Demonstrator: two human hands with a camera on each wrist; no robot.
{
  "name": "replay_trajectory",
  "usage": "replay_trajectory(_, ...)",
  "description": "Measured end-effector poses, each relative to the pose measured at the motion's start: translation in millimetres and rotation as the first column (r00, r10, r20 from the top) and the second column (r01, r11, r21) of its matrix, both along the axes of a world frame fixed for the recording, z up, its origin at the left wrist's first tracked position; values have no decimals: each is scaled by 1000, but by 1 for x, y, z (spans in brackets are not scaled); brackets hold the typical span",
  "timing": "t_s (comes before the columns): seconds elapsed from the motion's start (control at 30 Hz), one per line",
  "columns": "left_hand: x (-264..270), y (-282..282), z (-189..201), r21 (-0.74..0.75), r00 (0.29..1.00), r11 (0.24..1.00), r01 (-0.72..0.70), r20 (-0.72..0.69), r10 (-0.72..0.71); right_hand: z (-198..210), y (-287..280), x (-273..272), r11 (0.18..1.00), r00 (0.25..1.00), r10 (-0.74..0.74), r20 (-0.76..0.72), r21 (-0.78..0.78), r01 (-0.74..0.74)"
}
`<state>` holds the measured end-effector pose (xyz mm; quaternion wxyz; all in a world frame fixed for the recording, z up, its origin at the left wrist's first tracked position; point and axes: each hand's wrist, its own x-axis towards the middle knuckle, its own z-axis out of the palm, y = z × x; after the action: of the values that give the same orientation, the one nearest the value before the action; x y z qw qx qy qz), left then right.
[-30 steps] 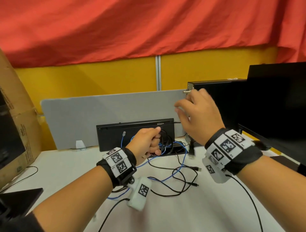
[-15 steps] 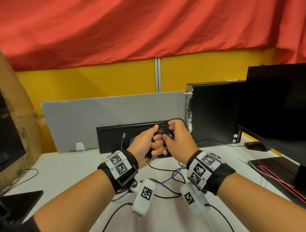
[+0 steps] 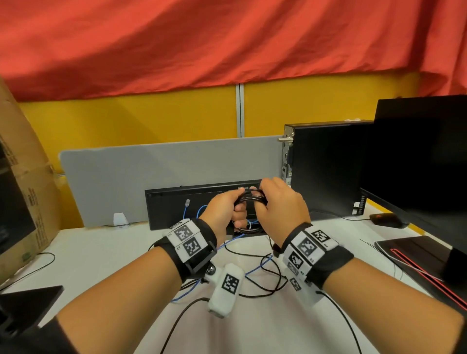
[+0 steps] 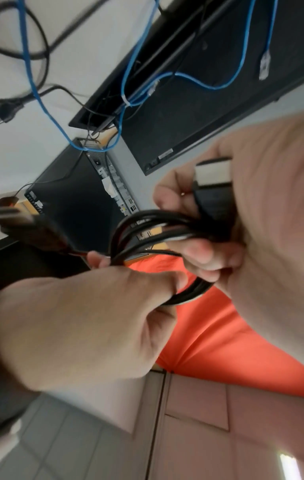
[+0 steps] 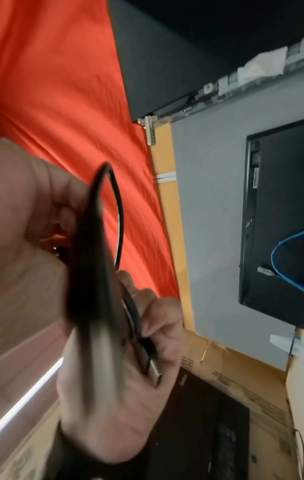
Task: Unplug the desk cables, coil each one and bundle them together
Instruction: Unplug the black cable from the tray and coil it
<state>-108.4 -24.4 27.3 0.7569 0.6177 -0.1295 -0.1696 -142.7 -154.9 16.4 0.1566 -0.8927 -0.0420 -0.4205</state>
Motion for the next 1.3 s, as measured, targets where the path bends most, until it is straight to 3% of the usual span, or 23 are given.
replay_trajectory(0.1, -3, -2, 3, 49, 999, 999, -7, 53, 5, -2, 1, 2, 994, 996, -68, -49, -85, 64)
replay_trajectory(0.2, -3, -3, 5, 106, 995, 994, -34, 99, 24, 1, 3, 6, 996, 984, -64, -165, -65, 53)
replay_trajectory(0.3, -2, -3, 6, 117, 991, 991, -63, 123, 48, 4, 3, 8, 1000, 975, 30, -219, 13, -28)
replay_trajectory(0.5, 2, 2, 5, 149, 990, 982, -112, 106, 97, 3, -1, 6, 973, 964, 229, -137, 53, -224)
replay_trajectory(0.57, 2, 4, 2, 201, 992, 974, -102, 87, 86, 0, -5, 2, 970, 969, 234, -80, -53, -239)
replay_trajectory(0.63, 3, 7, 2, 191, 996, 978, -88, 50, 80, -4, -8, -2, 936, 965, 254, 67, -267, -228)
replay_trajectory(0.7, 3, 8, 1, 178, 999, 983, -46, 25, 42, -11, -13, -2, 869, 914, 330, 235, -455, -196)
replay_trajectory(0.77, 2, 9, 2, 177, 1000, 984, 6, 13, -8, -18, -18, 2, 842, 873, 383, 303, -504, -194)
replay_trajectory(0.87, 1, 7, 4, 193, 996, 980, 45, 70, -60, -23, -16, 6, 915, 890, 348, 296, -314, -254)
replay_trajectory(0.93, 0, 4, 7, 205, 990, 977, 56, 119, -82, -22, -10, 6, 950, 926, 310, 217, -37, -309)
replay_trajectory(0.97, 0, 3, 8, 219, 987, 974, 60, 132, -91, -21, -6, 7, 931, 930, 322, 178, 118, -345)
replay_trajectory(1.1, 1, 5, 9, 240, 970, 966, 100, 193, -149, -7, 3, 5, 646, 901, 414, 130, 655, -392)
replay_trajectory(1.2, 1, 6, 8, 276, 935, 953, 121, 290, -203, 2, 4, 5, 407, 885, 456, 98, 861, -305)
replay_trajectory(1.3, 1, 5, 9, 364, 913, 928, 77, 349, -212, 5, 3, 6, 213, 879, 476, 23, 967, -141)
